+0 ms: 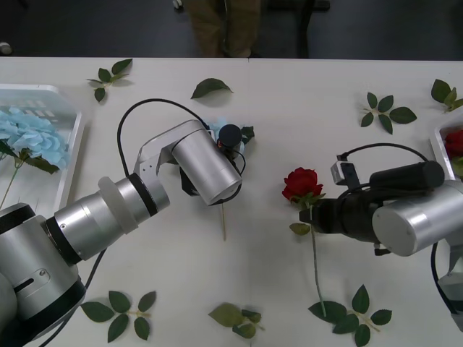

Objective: Place the red flowers into the right box and the blue flowers into the left box. If a person shows an open palm, hand one flower to the person first, then continue sorting.

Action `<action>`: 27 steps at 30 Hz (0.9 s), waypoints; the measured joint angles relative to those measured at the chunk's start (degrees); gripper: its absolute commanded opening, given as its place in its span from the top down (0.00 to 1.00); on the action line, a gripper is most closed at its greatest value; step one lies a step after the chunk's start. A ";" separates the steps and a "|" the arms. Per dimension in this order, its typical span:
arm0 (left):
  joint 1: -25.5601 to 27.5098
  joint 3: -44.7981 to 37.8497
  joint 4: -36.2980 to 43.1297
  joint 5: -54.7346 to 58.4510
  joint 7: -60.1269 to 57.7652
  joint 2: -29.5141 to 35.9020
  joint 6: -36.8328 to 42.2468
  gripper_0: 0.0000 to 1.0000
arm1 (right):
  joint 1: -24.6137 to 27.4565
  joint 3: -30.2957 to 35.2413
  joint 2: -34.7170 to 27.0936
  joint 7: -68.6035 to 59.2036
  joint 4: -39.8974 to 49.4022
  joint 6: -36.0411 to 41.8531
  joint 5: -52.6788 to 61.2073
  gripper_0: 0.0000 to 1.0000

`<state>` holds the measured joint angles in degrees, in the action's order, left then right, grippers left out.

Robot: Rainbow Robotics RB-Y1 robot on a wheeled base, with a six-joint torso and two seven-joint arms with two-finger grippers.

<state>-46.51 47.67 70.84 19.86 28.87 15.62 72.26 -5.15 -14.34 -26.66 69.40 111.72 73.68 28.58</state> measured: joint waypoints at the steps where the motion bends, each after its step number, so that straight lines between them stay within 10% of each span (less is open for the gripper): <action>1: 0.00 0.00 0.00 -0.26 0.00 0.00 -0.18 1.00 | -0.46 -1.51 0.00 -1.54 0.00 -0.28 -1.21 0.00; 6: 0.00 0.02 -0.11 -0.81 0.00 -0.01 -0.62 1.00 | -2.65 -7.05 0.05 -7.18 -0.07 -1.71 -7.35 0.00; 9: 0.00 0.02 -0.13 -0.92 0.00 -0.01 -0.67 1.00 | -3.99 -9.53 0.08 -8.95 -0.95 -2.77 -10.94 0.24; 14: 0.00 0.03 -0.14 -0.98 0.00 -0.01 -0.69 1.00 | -5.77 -11.32 0.36 -10.30 -4.56 -5.07 -13.53 0.34; 21: 0.03 0.12 -0.08 -1.58 0.00 0.05 -0.65 1.00 | -5.86 -11.31 0.99 -10.30 -7.39 -7.25 -14.38 0.95; 27: 0.04 0.14 9.82 5.02 0.00 6.24 7.33 1.00 | -5.87 -11.31 0.99 -10.30 -7.43 -7.35 -14.57 1.00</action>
<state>-46.48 47.80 80.66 24.88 28.87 21.86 79.59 -11.01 -25.65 -25.67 59.10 104.28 66.33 14.01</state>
